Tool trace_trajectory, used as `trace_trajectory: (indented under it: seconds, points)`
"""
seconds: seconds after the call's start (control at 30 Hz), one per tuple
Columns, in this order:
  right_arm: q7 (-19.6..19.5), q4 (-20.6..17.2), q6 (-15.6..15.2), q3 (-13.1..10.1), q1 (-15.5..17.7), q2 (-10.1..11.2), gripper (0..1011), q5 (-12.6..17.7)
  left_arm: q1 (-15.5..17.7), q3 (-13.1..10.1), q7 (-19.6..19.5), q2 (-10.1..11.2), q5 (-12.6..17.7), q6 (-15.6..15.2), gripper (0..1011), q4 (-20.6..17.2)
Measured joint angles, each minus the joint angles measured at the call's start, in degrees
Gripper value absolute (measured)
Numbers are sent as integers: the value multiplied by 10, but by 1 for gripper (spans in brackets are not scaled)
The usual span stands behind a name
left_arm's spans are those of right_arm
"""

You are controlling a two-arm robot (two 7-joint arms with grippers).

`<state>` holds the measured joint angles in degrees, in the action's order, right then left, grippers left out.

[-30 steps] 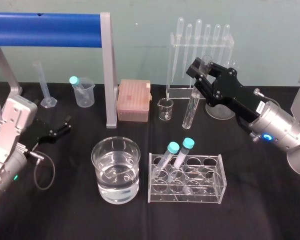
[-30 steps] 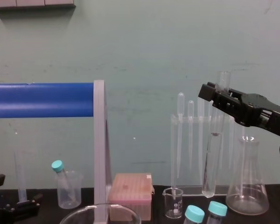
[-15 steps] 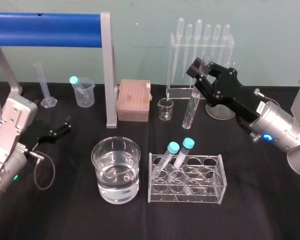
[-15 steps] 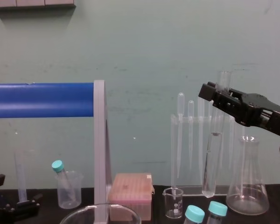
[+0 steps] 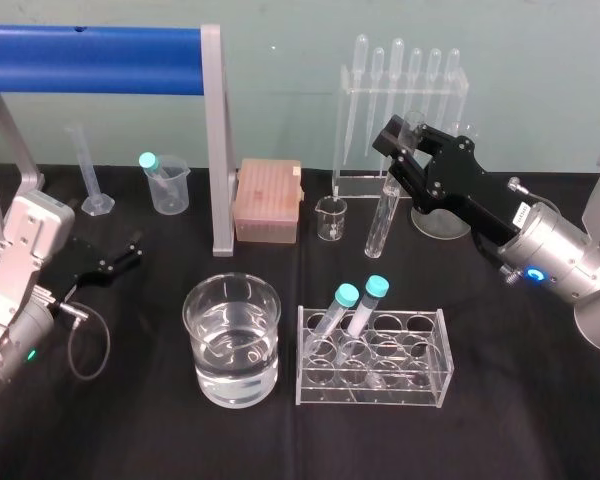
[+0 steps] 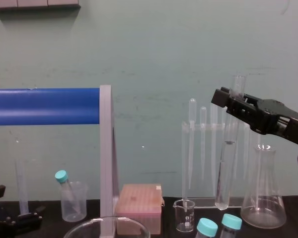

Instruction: Hold the test tube with one hand and immerse one end into the beaker, then return it to the test tube rack.

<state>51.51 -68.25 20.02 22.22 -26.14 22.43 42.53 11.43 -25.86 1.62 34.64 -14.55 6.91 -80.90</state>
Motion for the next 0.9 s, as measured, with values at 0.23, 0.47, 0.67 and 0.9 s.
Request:
trace_trajectory:
  seconds: [0.23,0.47,0.67,0.9]
  points:
    - [0,0,0,0,0,0,226,0,0,0,0,0,0,0,1000,0]
    - [0,0,0,0,0,0,226,0,0,0,0,0,0,0,1000,0]
    - [3,1,-1,1,-2,0,226,0,0,0,0,0,0,0,1000,0]
    - [54,2,-7,7,-24,-20,226,38,0,0,0,0,0,0,1000,0]
